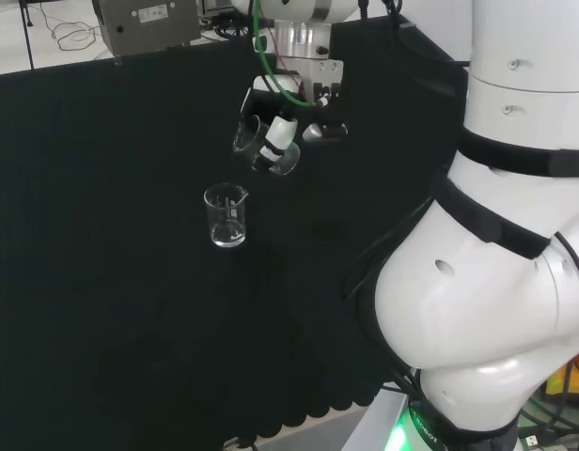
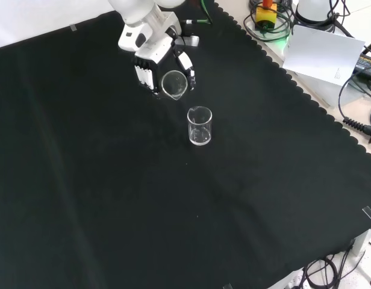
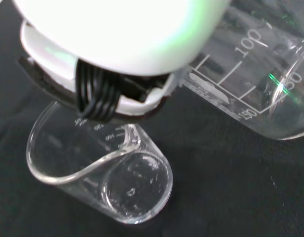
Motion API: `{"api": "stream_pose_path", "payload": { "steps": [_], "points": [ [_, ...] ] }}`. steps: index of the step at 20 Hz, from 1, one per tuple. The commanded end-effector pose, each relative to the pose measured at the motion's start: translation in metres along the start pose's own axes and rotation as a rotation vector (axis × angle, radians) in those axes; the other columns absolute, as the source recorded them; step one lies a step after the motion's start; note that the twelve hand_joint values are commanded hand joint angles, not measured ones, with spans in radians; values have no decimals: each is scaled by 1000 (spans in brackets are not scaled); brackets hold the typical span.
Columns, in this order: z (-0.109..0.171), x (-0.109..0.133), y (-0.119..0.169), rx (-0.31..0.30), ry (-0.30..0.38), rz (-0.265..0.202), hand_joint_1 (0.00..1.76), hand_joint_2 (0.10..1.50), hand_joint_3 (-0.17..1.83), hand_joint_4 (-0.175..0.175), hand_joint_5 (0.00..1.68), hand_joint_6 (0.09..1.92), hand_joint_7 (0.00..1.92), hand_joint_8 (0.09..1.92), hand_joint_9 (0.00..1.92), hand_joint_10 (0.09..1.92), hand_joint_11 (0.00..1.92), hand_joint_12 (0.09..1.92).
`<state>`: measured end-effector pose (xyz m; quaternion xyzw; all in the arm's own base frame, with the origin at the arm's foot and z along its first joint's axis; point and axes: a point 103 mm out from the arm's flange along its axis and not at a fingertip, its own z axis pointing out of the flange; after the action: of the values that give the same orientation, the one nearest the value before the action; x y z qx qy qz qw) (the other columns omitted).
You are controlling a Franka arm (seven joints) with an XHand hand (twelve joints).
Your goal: Place the beaker back on the table.
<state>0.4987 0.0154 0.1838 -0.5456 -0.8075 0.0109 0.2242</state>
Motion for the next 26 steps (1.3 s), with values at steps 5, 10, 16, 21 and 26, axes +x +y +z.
{"api": "stream_pose_path", "payload": {
  "steps": [5, 10, 16, 21, 26],
  "points": [
    [10, -45, 11, -92, 201, -14, 1450, 466, 889, -175, 1264, 674, 1392, 612, 1537, 413, 1141, 752],
    [19, -63, 23, -126, 272, -52, 1452, 461, 869, -175, 1320, 579, 1431, 529, 1600, 254, 1149, 745],
    [25, -79, 38, -165, 364, -109, 1451, 468, 852, -175, 1327, 572, 1441, 509, 1621, 176, 1138, 742],
    [30, -87, 48, -178, 410, -132, 1450, 479, 838, -175, 1320, 606, 1440, 527, 1627, 93, 1097, 756],
    [39, -90, 56, -185, 427, -143, 1448, 489, 826, -175, 1312, 642, 1440, 539, 1623, 87, 1062, 773]
  ]
}}
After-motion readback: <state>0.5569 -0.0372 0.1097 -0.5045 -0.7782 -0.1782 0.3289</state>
